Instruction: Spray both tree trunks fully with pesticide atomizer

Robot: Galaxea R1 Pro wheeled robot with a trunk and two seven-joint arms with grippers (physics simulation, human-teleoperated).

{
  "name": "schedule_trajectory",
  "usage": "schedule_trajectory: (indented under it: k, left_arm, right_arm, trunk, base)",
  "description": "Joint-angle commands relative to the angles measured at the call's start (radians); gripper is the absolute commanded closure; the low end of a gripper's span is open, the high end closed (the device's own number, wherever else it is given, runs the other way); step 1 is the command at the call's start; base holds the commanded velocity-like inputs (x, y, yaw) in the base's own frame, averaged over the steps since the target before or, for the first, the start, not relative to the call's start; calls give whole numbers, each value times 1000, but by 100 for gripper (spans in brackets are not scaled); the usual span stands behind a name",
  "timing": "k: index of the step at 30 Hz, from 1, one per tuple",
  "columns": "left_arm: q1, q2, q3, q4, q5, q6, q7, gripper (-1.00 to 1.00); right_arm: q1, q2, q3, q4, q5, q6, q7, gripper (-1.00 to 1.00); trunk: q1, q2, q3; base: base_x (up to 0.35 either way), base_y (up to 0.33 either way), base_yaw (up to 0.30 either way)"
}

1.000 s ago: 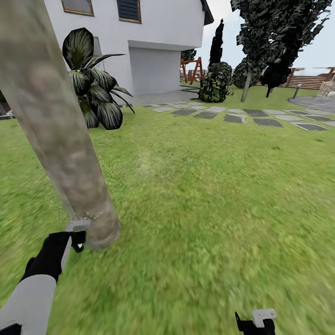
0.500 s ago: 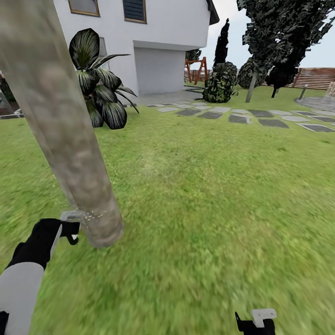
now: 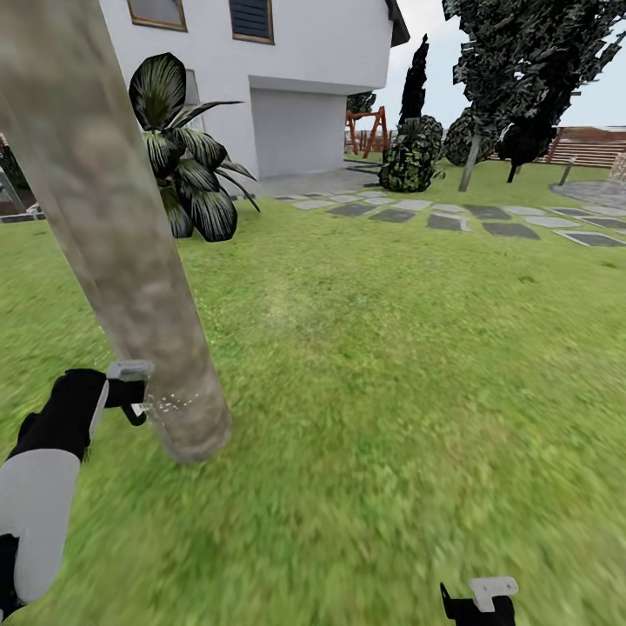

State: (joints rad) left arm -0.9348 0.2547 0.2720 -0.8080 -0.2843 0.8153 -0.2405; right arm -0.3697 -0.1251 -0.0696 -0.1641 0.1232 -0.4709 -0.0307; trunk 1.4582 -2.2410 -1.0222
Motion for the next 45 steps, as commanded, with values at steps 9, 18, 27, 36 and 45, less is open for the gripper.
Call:
schedule_trajectory:
  k: [9, 18, 27, 36, 45]
  left_arm:
    - [14, 3, -6, 0, 4, -1, -1, 100]
    - [14, 1, -5, 0, 3, -1, 1, 100]
    - [14, -1, -6, 0, 4, -1, 4, 100]
    - [23, -6, 2, 12, 6, -1, 10, 100]
    - [63, -5, 1, 16, 8, -11, 0, 100]
  right_arm:
    - [0, -2, -2, -1, 0, 0, 0, -100]
    - [0, -1, -2, -1, 0, 0, 0, -100]
    - [0, -2, -2, -2, 0, 0, 0, -100]
    - [0, -2, -2, -2, 0, 0, -2, -100]
    - [0, -2, -2, -2, 0, 0, -1, -100]
  trunk:
    - [0, 0, 0]
    - [0, 0, 0]
    - [0, 0, 0]
    - [0, 0, 0]
    - [0, 0, 0]
  base:
    - [57, -125, 0]
    - [168, -235, 87]
    - [16, -272, 263]
    - [134, -252, 25]
    - [-88, -173, 0]
